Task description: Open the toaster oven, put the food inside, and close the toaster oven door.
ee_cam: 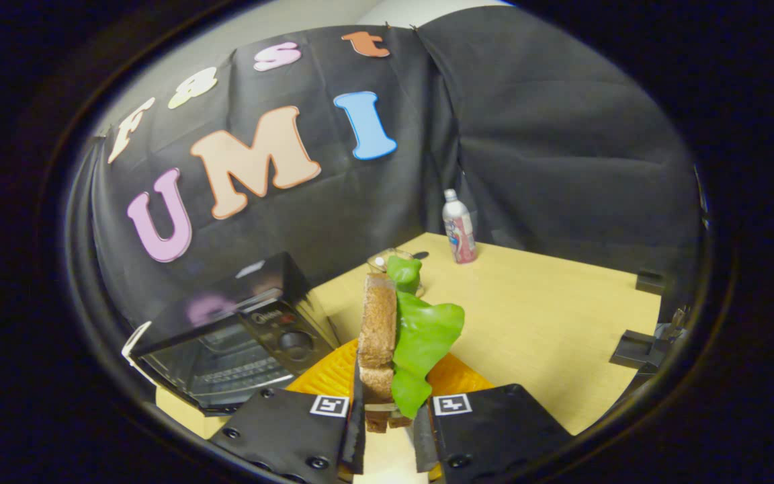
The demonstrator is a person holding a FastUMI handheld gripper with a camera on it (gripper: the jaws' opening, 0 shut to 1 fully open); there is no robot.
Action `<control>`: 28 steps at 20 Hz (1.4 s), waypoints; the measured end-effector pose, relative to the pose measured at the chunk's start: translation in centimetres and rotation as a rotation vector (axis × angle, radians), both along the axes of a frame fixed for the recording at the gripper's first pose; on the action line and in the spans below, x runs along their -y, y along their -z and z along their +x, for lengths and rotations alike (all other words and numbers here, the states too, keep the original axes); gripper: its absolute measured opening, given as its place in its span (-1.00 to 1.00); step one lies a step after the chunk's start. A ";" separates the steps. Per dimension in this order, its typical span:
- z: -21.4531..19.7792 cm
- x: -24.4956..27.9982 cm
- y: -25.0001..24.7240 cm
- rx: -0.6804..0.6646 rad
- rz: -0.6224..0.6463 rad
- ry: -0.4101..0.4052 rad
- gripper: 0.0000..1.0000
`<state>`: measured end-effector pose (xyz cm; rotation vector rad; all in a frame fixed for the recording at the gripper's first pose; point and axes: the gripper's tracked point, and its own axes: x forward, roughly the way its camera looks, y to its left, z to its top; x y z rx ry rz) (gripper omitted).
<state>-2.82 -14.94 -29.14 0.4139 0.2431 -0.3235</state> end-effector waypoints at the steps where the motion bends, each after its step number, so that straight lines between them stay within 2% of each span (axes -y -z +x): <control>1: 0.0 -0.9 -1.0 0.021 0.008 -0.008 -0.38; 5: -0.5 -4.7 -3.2 0.057 0.034 -0.040 -0.38; 10: -1.6 -10.6 -4.3 0.057 0.056 -0.145 -0.38; 14: -2.8 -15.8 -3.4 0.053 0.126 -0.238 -0.38; 18: -2.0 -20.3 -1.5 0.036 0.230 -0.299 -0.38; 21: -0.3 -23.1 0.0 0.033 0.346 -0.304 -0.38; 25: 2.1 -25.4 2.4 0.026 0.518 -0.259 -0.38; 28: 4.3 -25.7 3.1 0.046 0.574 -0.239 -0.38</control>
